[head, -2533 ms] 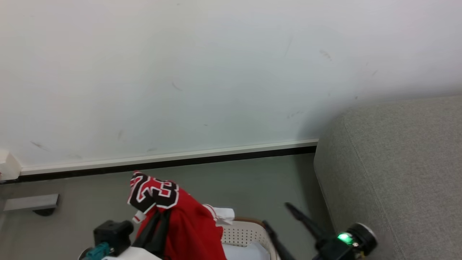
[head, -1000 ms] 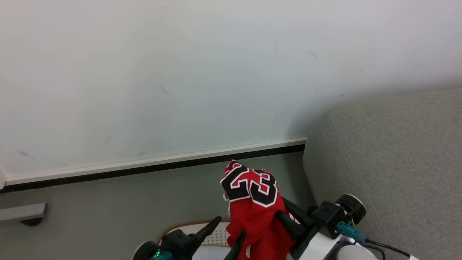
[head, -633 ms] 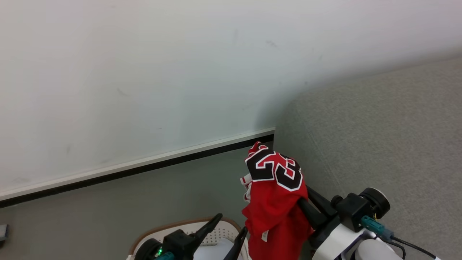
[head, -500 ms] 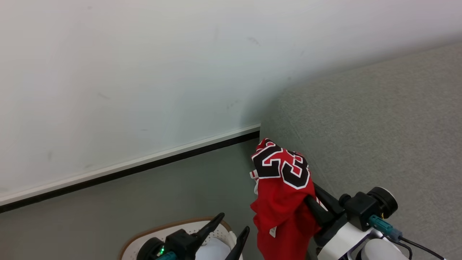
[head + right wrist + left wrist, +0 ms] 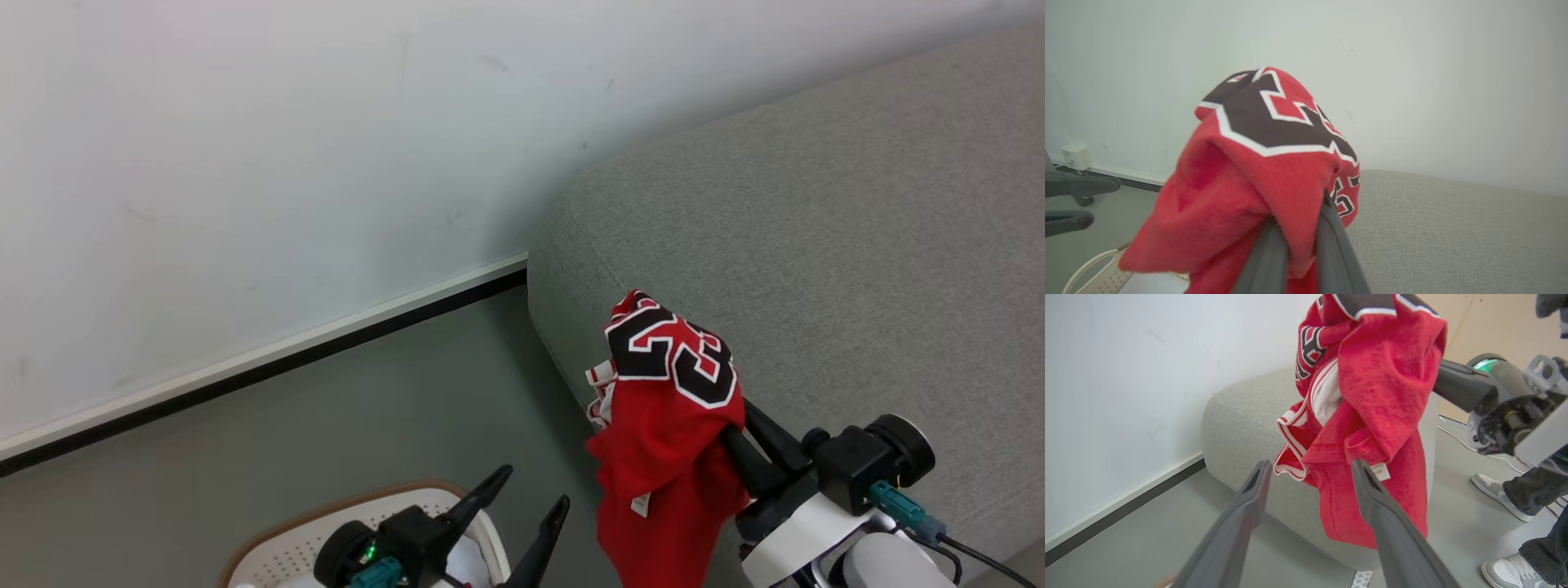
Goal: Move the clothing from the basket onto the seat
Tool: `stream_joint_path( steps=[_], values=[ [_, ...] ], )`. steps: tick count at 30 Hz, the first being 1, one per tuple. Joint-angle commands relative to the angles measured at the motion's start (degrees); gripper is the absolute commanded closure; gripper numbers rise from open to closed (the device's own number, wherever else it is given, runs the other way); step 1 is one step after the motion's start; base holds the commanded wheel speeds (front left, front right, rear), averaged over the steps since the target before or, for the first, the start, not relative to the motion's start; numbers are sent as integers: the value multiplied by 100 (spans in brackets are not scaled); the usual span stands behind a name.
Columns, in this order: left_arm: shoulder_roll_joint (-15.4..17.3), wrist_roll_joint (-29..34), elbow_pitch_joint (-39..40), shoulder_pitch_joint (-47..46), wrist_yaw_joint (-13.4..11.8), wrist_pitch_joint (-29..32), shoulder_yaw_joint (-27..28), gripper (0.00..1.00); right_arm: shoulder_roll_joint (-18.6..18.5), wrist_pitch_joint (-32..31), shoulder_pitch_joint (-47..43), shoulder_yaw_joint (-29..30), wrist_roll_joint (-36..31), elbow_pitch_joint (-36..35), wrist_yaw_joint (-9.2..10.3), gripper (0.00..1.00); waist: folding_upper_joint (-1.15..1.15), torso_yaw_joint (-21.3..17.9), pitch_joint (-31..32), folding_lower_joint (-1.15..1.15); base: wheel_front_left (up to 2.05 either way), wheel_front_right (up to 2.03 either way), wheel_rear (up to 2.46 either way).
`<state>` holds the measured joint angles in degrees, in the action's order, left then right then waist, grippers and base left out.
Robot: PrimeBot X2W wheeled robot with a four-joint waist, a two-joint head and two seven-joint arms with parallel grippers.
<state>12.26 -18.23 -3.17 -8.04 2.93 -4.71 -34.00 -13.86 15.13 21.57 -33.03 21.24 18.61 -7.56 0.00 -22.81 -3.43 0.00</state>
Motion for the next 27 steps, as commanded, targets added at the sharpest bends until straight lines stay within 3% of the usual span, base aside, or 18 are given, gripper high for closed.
stream_joint_path(
  steps=[1, 7, 11, 15, 21, 27],
  values=[
    [9, 39, -15, -81, -17, -71, 19, 0, -2, 3, 13, 109, -56, -23, 14, 100, 0, 68, -84, 0, 0, 0, 0],
    [103, 86, 79, -314, 10, -94, 61, 0, -14, 3, 659, 534, -341, 30, 14, 100, 0, 391, -719, 0, 0, 0, 0],
    [233, 168, 190, -651, 97, -91, 113, 0, -95, 3, 1546, 1202, -688, 122, 14, 100, 0, 737, -1450, 0, 0, 0, 0],
    [337, 215, 242, -1046, 181, -143, 162, 0, -392, -82, 2595, 2034, -1150, 363, 14, 100, 0, 1127, -2121, 0, 0, 0, 0],
    [383, 168, 192, -1536, 239, -326, 303, 0, -953, -682, 3940, 3404, -1851, 782, 14, 100, 0, 1662, -2779, 0, 0, 0, 0],
    [341, 186, 224, -1963, 284, -530, 328, 0, -1295, -1348, 4485, 4485, -2726, 1362, 14, 100, 0, 2047, -3329, 0, 0, 0, 0]
  ],
)
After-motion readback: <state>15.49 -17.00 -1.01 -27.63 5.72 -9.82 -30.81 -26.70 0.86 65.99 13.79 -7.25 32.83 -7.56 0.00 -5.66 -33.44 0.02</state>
